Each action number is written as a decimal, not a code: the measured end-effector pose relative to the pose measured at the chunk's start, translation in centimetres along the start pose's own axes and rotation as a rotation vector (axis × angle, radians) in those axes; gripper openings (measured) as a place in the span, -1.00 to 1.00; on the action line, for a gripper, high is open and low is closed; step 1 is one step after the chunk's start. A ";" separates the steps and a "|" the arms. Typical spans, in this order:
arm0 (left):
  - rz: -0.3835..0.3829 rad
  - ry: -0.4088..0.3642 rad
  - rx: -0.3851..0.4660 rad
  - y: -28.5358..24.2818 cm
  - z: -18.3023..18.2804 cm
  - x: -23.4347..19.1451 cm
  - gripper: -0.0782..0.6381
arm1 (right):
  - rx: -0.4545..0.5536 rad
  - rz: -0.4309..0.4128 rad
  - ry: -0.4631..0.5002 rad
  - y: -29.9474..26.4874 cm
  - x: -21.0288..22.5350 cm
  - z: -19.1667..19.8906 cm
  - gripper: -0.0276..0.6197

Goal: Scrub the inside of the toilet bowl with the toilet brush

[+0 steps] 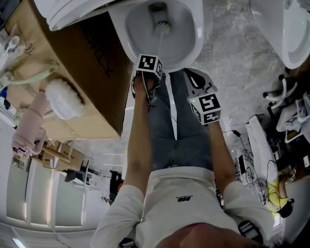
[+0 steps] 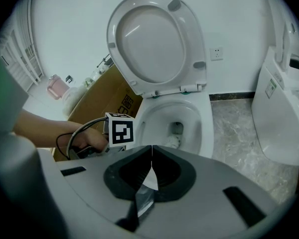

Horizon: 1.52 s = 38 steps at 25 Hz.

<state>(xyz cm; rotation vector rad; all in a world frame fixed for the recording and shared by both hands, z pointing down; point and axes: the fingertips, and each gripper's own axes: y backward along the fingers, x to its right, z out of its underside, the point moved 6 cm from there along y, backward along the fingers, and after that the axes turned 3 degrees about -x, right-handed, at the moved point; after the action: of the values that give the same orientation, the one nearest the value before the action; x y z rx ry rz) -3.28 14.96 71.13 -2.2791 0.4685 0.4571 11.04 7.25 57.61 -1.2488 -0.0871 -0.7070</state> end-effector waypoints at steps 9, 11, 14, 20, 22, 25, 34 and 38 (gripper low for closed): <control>0.012 0.040 0.014 0.6 -3.3 0.2 -0.08 | -0.011 -0.010 0.010 -0.2 1.1 -0.5 -0.93; 0.017 0.050 0.014 0.5 -3.7 0.2 -0.08 | -0.012 -0.014 0.012 -0.3 1.3 -0.7 -0.93; 0.024 0.063 0.013 0.6 -4.6 0.2 -0.08 | -0.013 -0.017 0.017 -0.4 1.5 -1.0 -0.93; 0.030 0.079 0.031 1.2 -6.5 0.0 -0.08 | -0.014 -0.020 0.030 -0.5 1.8 -1.3 -0.93; 0.032 0.081 0.031 1.3 -6.8 -0.2 -0.08 | -0.017 -0.019 0.032 -0.5 1.8 -1.2 -0.93; 0.034 0.083 0.030 1.3 -6.9 -0.2 -0.08 | -0.017 -0.019 0.032 -0.4 1.8 -1.1 -0.92; 0.050 0.074 0.012 0.3 -4.4 -0.1 -0.08 | -0.002 -0.011 0.027 0.0 1.3 -0.7 -0.93; 0.052 0.055 0.040 0.5 -3.0 0.0 -0.08 | 0.009 -0.004 0.025 0.3 0.6 -0.5 -0.93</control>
<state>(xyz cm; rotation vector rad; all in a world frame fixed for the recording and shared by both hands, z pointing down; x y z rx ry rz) -3.00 12.44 72.78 -2.2501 0.5605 0.4080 11.49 6.55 57.48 -1.2316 -0.0726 -0.7248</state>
